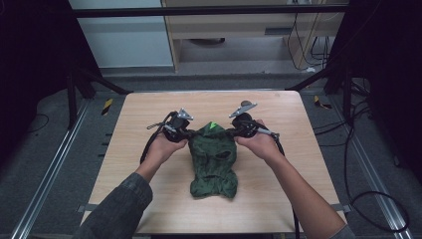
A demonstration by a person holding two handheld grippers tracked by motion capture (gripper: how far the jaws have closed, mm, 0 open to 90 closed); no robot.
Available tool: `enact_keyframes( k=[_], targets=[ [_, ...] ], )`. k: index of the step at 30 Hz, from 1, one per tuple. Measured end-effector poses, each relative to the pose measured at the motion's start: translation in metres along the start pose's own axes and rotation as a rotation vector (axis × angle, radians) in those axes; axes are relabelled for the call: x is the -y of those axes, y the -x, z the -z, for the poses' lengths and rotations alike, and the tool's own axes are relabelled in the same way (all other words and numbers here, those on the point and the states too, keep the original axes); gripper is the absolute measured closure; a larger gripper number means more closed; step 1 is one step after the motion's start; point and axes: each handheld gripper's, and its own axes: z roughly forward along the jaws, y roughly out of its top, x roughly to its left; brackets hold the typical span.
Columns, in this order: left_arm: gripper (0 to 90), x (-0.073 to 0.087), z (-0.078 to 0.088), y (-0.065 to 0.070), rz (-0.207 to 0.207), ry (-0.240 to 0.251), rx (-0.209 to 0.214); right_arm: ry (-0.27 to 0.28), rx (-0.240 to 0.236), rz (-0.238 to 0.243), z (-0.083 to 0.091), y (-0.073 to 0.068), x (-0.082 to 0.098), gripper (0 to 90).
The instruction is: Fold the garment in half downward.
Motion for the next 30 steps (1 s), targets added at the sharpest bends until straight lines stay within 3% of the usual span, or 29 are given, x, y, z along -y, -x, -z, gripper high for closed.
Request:
enact_keyframes(
  k=[13, 20, 26, 30],
  targets=[
    [88.5, 0.002, 0.011, 0.013, -0.005, 0.010, -0.035, 0.026, 0.025, 0.015, 0.012, -0.013, 0.008, 85.5],
    [88.6, -0.001, 0.010, 0.007, -0.001, 0.009, -0.032, 0.026, 0.033, 0.009, 0.012, -0.011, 0.003, 85.6],
    [88.6, -0.013, 0.009, -0.004, 0.003, 0.022, -0.041, 0.018, 0.043, -0.005, 0.005, 0.000, -0.010, 85.6],
    [88.6, -0.013, 0.007, -0.004, -0.004, 0.017, -0.051, 0.020, 0.040, -0.005, 0.000, 0.003, -0.012, 85.5]
  ],
)
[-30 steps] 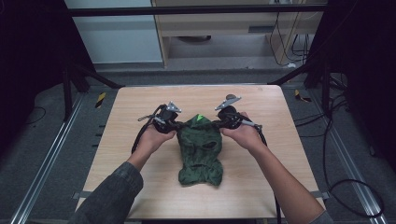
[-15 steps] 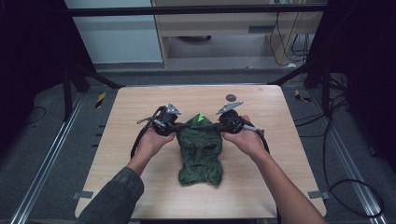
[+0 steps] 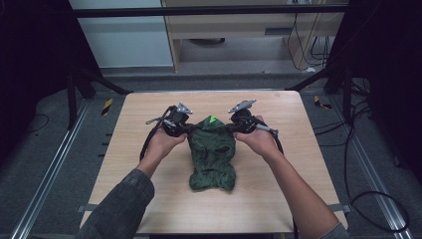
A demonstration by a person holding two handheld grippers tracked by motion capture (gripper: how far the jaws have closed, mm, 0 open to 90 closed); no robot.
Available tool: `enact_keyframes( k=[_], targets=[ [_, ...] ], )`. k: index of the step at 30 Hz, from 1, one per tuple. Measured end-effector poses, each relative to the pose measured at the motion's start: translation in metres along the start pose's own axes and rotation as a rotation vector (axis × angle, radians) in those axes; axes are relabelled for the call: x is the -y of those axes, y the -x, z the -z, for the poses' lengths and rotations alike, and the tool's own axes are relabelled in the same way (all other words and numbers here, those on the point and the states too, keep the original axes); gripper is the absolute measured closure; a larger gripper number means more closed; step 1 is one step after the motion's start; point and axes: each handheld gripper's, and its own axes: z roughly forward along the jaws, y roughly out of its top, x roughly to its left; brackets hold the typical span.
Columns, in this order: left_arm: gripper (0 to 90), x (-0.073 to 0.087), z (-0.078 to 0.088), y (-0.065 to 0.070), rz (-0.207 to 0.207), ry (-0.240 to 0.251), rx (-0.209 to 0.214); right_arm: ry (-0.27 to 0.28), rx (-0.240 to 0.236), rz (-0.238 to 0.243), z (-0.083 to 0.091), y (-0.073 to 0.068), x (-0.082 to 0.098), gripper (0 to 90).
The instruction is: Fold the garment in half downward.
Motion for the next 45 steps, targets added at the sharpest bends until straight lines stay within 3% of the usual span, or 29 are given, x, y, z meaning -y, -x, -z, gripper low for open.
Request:
enact_keyframes(
  k=[5, 17, 25, 45],
  targets=[
    [88.5, 0.004, 0.002, 0.010, -0.021, 0.013, -0.007, 0.001, 0.000, 0.023, 0.002, -0.004, 0.007, 85.5],
    [88.5, 0.009, 0.021, 0.040, -0.075, 0.057, -0.035, 0.055, 0.013, 0.061, 0.029, -0.023, 0.028, 85.2],
    [88.5, 0.017, 0.025, 0.045, -0.074, 0.067, -0.030, 0.072, 0.008, 0.092, 0.036, -0.032, 0.033, 85.1],
    [88.2, 0.032, 0.033, 0.056, -0.073, 0.085, -0.015, 0.086, -0.004, 0.105, 0.036, -0.047, 0.047, 84.3]
  ],
)
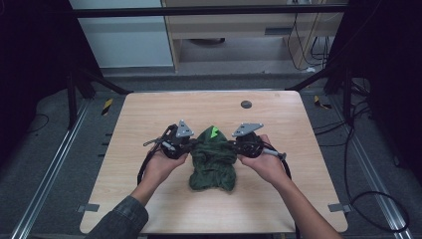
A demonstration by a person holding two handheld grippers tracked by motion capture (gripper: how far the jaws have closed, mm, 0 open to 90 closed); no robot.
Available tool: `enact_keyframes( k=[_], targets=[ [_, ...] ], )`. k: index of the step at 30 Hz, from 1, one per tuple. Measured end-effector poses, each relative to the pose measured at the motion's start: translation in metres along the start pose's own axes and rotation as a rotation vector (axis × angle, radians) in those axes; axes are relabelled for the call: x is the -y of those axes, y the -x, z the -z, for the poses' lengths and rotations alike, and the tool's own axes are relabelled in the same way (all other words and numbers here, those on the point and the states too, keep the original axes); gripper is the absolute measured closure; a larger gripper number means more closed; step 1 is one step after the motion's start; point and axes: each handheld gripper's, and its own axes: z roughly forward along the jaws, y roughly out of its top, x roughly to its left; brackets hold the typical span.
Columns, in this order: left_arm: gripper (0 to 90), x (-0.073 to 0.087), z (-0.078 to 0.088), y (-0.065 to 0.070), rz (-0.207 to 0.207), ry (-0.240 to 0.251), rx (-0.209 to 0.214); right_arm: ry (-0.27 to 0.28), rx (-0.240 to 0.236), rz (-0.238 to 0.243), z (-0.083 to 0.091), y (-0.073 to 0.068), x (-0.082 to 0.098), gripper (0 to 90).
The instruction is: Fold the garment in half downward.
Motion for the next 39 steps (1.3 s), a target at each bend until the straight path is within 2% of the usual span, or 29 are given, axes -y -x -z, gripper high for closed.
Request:
enact_keyframes(
  k=[18, 27, 39],
  targets=[
    [88.1, 0.016, -0.003, 0.008, 0.005, -0.008, 0.014, 0.004, -0.011, 0.010, 0.000, -0.010, 0.011, 83.5],
    [88.0, 0.025, -0.005, 0.012, -0.002, -0.023, 0.024, 0.001, -0.019, 0.023, -0.001, -0.016, 0.019, 83.4],
    [87.9, 0.034, -0.003, 0.023, -0.016, -0.012, 0.033, -0.004, -0.022, 0.033, 0.002, -0.023, 0.029, 82.3]
  ],
)
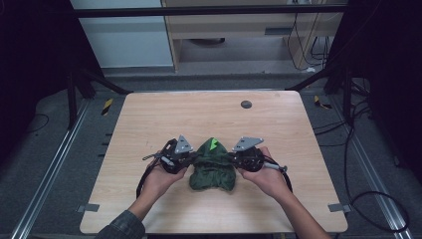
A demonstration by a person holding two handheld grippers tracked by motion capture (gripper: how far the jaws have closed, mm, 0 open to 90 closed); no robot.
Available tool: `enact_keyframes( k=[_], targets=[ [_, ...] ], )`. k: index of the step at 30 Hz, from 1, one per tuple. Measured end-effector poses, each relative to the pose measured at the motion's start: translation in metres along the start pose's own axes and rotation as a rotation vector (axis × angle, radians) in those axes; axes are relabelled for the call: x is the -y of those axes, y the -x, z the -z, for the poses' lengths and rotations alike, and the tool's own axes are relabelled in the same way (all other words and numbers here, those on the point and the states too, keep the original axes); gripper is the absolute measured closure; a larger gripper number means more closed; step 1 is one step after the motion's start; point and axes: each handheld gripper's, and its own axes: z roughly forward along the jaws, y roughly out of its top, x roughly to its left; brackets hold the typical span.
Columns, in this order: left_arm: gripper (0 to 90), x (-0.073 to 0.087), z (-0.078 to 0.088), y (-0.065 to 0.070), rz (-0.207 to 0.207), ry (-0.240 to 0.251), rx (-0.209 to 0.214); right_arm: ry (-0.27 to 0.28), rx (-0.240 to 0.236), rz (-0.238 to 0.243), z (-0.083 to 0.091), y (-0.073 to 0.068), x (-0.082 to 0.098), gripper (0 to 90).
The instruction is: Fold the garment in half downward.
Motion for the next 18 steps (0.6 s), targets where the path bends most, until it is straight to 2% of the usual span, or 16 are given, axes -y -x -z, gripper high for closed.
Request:
enact_keyframes(
  k=[8, 18],
  targets=[
    [87.8, 0.010, -0.003, 0.004, 0.001, -0.010, 0.013, -0.007, -0.007, 0.001, -0.001, -0.005, 0.007, 81.6],
    [87.6, 0.021, -0.002, 0.010, 0.005, 0.001, 0.023, -0.015, -0.014, 0.033, 0.001, -0.017, 0.015, 79.9]
  ],
)
